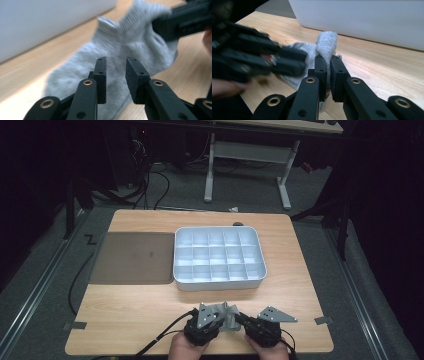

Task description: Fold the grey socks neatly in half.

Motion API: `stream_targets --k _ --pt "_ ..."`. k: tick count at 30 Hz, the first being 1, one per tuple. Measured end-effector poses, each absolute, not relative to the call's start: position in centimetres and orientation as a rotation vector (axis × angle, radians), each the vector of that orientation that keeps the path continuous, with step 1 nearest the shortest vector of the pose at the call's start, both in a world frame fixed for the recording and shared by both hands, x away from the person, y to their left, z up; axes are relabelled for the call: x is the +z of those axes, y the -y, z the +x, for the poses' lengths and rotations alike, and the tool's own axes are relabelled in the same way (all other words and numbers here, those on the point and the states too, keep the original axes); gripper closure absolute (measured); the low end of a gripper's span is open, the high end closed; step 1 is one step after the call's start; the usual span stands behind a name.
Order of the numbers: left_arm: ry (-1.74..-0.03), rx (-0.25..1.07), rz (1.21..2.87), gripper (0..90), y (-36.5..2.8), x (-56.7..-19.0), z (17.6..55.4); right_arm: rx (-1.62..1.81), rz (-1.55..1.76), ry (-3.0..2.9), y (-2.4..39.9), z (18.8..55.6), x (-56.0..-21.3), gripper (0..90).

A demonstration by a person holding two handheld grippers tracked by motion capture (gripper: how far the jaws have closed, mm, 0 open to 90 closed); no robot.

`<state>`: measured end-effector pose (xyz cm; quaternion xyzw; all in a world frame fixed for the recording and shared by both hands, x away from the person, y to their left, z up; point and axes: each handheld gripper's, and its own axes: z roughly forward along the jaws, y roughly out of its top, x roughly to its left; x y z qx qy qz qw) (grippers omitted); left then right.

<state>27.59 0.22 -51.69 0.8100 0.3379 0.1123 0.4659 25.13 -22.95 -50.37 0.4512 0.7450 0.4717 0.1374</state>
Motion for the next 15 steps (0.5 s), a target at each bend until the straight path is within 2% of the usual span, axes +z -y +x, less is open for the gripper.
stream_targets --k 6,10,13,15 --pt "-0.917 0.252 1.935 64.5 -4.5 -51.5 27.6 1.350 1.301 -2.161 22.9 25.1 -50.5 85.8" --pt "-0.965 0.210 1.929 60.0 -5.6 -52.4 27.7 1.342 1.298 -2.169 22.8 25.1 -50.5 85.8" --pt "-1.005 0.158 1.918 60.0 -6.0 -53.2 28.2 1.335 1.296 -2.169 22.7 25.1 -50.5 85.8" --pt "-1.036 0.081 1.884 64.2 -6.4 -53.6 28.7 1.328 1.289 -2.172 22.6 25.1 -50.5 85.7"
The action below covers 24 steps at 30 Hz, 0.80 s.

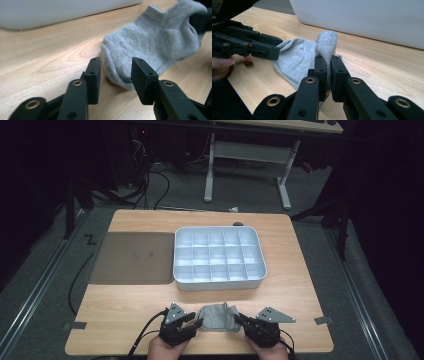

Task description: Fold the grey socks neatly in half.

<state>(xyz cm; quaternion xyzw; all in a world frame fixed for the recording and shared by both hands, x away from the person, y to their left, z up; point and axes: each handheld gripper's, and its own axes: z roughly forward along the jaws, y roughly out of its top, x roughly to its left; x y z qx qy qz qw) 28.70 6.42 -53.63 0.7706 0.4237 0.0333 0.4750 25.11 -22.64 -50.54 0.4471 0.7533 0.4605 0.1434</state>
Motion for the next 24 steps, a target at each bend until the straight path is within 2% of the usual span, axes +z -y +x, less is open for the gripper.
stream_targets --k 3,6,24 --pt "-1.029 0.057 1.875 77.0 -6.6 -53.5 28.9 1.310 1.285 -2.181 22.4 25.2 -50.7 85.7" --pt "-1.022 0.050 1.877 80.1 -6.5 -53.5 28.9 1.283 1.271 -2.189 21.9 25.4 -50.6 85.6" --pt "-0.967 0.002 1.880 78.5 -5.4 -53.6 28.3 1.165 1.165 -2.285 16.3 26.8 -50.4 84.7"
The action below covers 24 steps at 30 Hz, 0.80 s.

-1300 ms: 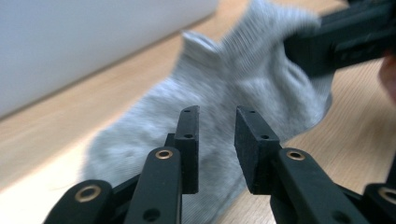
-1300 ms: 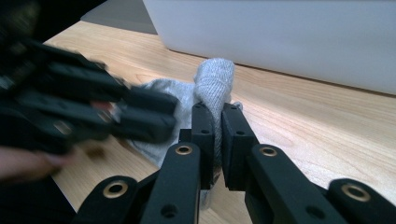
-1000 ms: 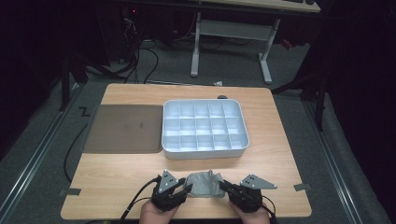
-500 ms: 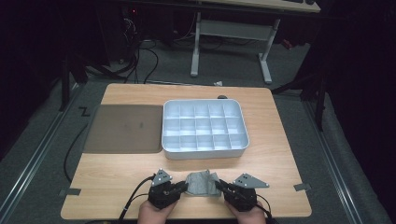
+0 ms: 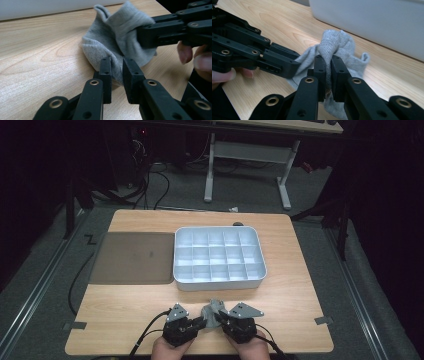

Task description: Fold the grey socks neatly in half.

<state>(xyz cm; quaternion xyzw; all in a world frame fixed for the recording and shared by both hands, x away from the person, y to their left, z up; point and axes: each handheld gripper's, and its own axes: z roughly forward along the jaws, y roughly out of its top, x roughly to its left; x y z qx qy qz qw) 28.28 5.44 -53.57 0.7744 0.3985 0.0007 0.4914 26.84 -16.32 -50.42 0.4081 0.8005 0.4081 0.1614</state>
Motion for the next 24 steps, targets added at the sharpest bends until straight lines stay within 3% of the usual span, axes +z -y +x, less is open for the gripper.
stream_targets --k 19,24 --pt "-0.963 0.011 1.901 73.5 -6.3 -53.5 28.1 1.111 1.144 -2.368 13.8 28.3 -52.3 83.5" --pt "-0.966 0.014 1.900 73.5 -6.3 -53.6 28.1 1.182 1.142 -2.347 14.2 28.1 -51.4 73.9"
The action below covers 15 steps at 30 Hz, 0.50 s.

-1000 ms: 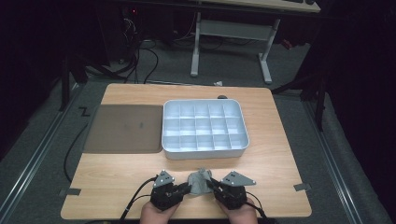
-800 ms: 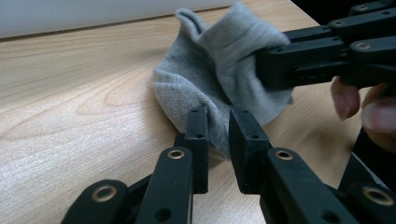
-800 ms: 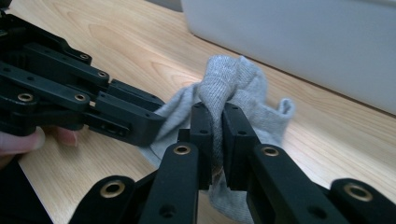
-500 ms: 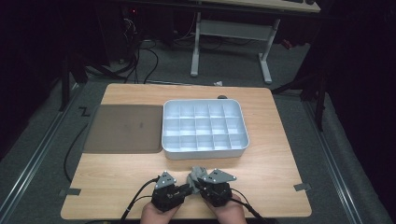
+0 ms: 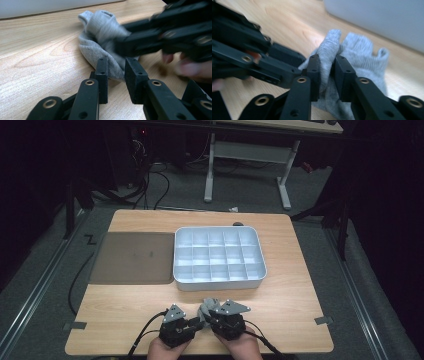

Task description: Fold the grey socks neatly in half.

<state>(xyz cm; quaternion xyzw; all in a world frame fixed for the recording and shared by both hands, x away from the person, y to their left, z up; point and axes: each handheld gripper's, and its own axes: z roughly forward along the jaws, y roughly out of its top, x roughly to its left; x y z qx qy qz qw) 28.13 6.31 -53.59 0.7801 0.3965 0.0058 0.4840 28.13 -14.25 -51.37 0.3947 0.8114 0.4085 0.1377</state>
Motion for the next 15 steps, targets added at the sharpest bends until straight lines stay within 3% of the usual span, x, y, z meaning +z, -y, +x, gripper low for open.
stream_targets --k 8,15 --pt "-0.968 0.017 1.894 72.5 -6.3 -53.6 28.1 1.250 1.098 -2.276 15.7 26.8 -48.9 67.5" --pt "-0.942 0.065 1.835 68.2 -6.9 -52.2 28.1 1.175 1.144 -2.318 16.1 26.9 -51.0 70.0"
